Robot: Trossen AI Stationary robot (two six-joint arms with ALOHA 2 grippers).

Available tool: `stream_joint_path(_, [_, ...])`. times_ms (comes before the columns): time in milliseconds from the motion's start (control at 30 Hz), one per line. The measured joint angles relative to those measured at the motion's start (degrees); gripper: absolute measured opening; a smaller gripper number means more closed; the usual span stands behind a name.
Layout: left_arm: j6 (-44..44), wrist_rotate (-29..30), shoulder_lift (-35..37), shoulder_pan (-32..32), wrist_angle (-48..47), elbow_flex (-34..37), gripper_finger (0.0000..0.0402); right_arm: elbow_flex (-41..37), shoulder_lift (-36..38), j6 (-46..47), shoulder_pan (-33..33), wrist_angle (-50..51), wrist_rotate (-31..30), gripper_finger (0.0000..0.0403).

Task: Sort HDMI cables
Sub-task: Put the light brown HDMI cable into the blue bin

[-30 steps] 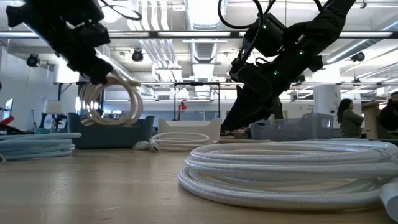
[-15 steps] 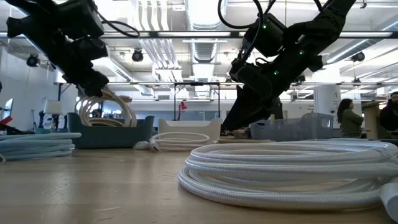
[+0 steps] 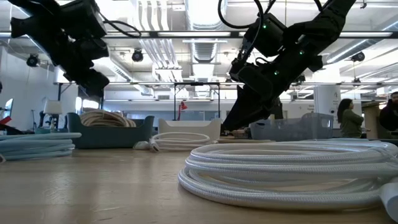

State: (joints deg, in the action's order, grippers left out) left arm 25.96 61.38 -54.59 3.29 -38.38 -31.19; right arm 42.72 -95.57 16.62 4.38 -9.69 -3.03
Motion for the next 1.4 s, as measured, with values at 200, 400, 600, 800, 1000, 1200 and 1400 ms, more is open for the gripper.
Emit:
stream_joint_path(200, [-0.3,0.0,0.0,0.0,0.5,-3.2,0.0165,0.0,0.0,-0.1,-0.1,0.1,1.8,0.0210])
stream_joint_path(400, [-1.6,-2.5,0.0,0.0,6.2,-5.3,0.0165,0.0,-0.4,-1.9,-1.4,2.1,5.6,0.0210])
stream_joint_path(600, [-6.9,-8.9,0.0,-0.1,13.4,-5.3,0.0165,0.0,-4.6,-5.0,-1.8,2.6,5.5,0.0210])
stream_joint_path(800, [-7.7,-13.5,0.0,-0.1,16.3,-5.3,0.0165,0.2,-7.5,-8.1,-1.8,2.0,5.2,0.0206])
stream_joint_path(1000, [-7.8,-24.1,0.0,-0.1,21.2,-5.3,0.0165,0.2,-7.4,-9.8,-1.7,1.9,5.2,0.0151])
stream_joint_path(1200, [-6.9,-37.5,-0.3,-0.1,27.3,-5.2,0.0165,0.1,-6.1,-11.3,-1.6,2.1,5.0,0.0062])
stream_joint_path(1400, [-1.7,-42.7,-2.6,-0.1,31.6,-5.2,0.0165,-0.2,-4.0,-13.7,-2.2,2.2,6.0,0.0035])
